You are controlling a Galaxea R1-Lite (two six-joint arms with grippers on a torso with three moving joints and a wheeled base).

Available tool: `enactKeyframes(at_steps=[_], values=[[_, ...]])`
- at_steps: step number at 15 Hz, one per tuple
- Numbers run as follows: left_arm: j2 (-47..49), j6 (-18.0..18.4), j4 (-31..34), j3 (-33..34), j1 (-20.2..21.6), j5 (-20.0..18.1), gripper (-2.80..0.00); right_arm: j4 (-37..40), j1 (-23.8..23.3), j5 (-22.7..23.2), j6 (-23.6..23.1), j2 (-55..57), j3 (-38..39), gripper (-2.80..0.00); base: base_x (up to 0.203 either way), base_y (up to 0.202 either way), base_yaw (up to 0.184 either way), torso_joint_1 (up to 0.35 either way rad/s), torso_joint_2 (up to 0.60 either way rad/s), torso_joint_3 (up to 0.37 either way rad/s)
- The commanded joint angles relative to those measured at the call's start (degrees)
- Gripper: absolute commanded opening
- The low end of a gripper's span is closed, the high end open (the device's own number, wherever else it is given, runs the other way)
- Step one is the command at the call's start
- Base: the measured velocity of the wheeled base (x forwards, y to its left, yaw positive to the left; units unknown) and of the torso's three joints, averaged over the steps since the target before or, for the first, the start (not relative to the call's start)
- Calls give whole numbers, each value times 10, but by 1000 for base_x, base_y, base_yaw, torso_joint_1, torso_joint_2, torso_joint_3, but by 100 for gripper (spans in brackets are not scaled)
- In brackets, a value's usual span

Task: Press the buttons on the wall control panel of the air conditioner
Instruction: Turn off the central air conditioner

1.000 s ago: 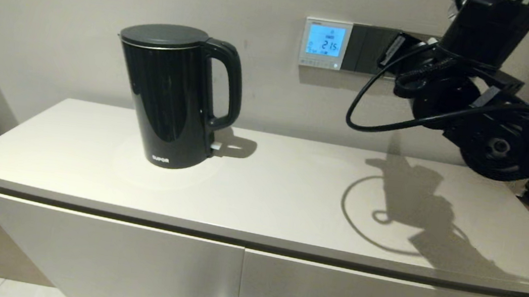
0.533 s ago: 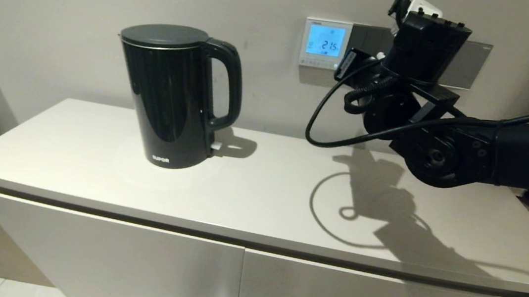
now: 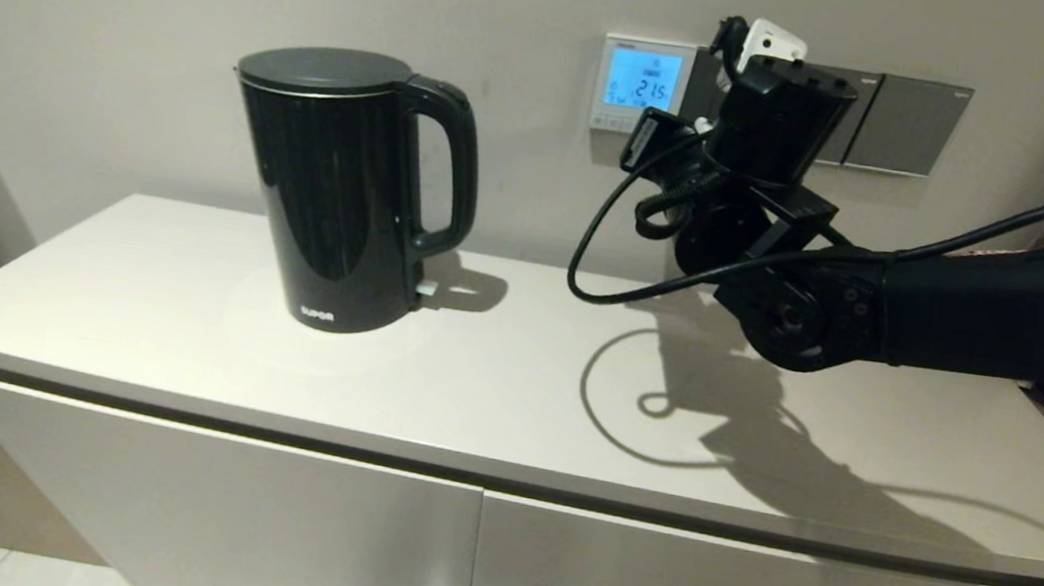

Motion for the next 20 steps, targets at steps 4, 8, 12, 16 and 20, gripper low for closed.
enactKeyframes(at_steps=[4,8,12,16,20], values=[[0,0,0,0,0,0,-280,-2,-6,2,0,18,-11,-280,0,0,0,0,0,0],[0,0,0,0,0,0,-280,-2,-12,10,0,27,-24,-280,0,0,0,0,0,0],[0,0,0,0,0,0,-280,-2,-16,16,0,44,-39,-280,0,0,0,0,0,0],[0,0,0,0,0,-1,-280,-2,-17,17,0,47,-43,-280,0,0,0,0,0,0],[0,0,0,0,0,0,-280,-2,-20,17,0,66,-61,-280,0,0,0,0,0,0]])
